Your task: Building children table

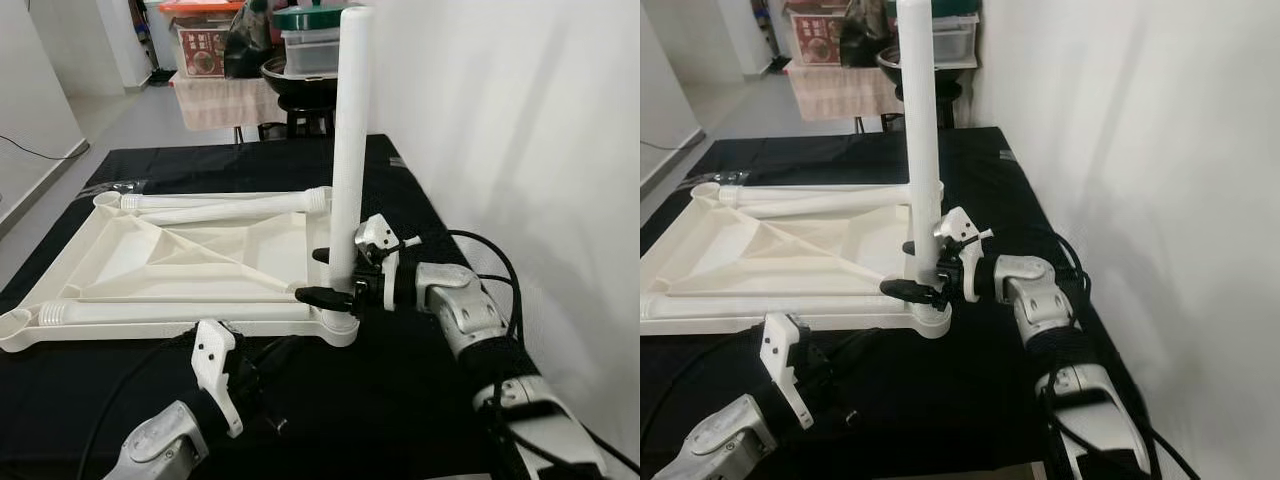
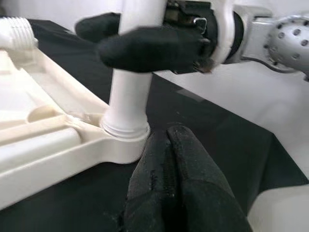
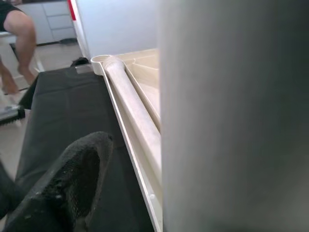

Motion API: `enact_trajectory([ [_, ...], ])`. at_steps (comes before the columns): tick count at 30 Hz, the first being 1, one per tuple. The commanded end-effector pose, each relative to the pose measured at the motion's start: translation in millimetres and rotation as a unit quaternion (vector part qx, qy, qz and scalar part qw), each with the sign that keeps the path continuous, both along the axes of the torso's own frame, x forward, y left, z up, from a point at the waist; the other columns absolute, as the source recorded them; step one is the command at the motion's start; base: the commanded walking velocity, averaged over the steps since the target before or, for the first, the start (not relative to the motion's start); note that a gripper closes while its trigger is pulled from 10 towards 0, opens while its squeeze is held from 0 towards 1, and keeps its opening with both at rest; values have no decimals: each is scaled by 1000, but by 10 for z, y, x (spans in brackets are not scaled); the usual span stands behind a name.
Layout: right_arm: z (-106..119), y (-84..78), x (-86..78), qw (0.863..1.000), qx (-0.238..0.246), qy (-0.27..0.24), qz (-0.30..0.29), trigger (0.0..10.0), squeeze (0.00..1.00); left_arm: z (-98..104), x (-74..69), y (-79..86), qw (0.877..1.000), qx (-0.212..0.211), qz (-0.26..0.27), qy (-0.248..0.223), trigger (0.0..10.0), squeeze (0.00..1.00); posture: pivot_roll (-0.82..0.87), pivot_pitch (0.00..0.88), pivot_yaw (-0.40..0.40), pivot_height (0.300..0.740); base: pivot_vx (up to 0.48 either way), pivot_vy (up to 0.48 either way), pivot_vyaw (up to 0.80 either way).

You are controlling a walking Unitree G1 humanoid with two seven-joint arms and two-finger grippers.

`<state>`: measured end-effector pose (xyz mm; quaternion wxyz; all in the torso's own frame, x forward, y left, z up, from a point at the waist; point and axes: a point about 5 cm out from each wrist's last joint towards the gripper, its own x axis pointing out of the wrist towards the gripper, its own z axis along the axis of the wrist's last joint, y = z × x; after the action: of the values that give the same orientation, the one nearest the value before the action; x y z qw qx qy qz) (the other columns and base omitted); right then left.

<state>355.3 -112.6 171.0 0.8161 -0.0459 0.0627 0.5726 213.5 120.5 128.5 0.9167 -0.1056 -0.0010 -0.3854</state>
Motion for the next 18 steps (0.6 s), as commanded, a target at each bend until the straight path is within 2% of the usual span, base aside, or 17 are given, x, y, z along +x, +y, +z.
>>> enact_trajectory([
  [1,-15,40,-4,1000,10,9,15,510,0,-37,-23,21,1000,17,-3,1,10000,0,-28,0,-3,740,0,0,0],
  [2,-45,19,-28,999,11,14,28,0,0,-33,-34,24,1000,18,-2,1,10000,0,-20,0,-6,740,0,0,0],
  [8,-116,-30,-67,999,13,17,35,0,0,-42,-60,56,1000,24,6,2,10000,0,-19,0,-6,740,0,0,0],
  [9,-221,-120,-94,1000,-4,-2,-22,0,0,-116,-121,61,1000,24,12,15,10000,0,-48,0,-6,740,0,0,0],
  [10,-221,-120,-94,1000,-4,-2,-22,0,0,-116,-121,61,1000,24,12,15,10000,0,-48,0,-6,740,0,0,0],
  [12,-292,-231,-129,992,-2,-8,-125,0,0,-116,-214,20,1000,9,12,27,10000,0,-57,0,-20,740,0,0,0],
  [13,-292,-231,-129,992,-2,-8,-125,0,0,-116,-214,20,1000,9,12,27,10000,0,-57,0,-20,740,0,0,0],
  [14,-323,-245,-182,980,18,-13,-197,0,0,-115,-253,6,999,-3,14,35,10000,0,-60,0,-23,740,0,0,0],
  [15,-434,-285,-285,947,15,-23,-320,0,0,-125,-292,-14,999,-3,10,40,10000,0,-75,0,-18,740,0,0,0],
  [16,-434,-285,-285,947,15,-23,-320,0,0,-125,-292,-14,999,-3,10,40,10000,0,-75,0,-18,740,0,0,0],
  [17,-502,-342,-378,913,7,-31,-407,0,0,-138,-315,-25,999,-1,7,43,10000,0,-75,0,-18,740,0,0,0],
  [18,-502,-342,-378,913,7,-31,-407,0,0,-138,-315,-25,999,-1,7,43,10000,0,-75,0,-18,740,0,0,0],
])
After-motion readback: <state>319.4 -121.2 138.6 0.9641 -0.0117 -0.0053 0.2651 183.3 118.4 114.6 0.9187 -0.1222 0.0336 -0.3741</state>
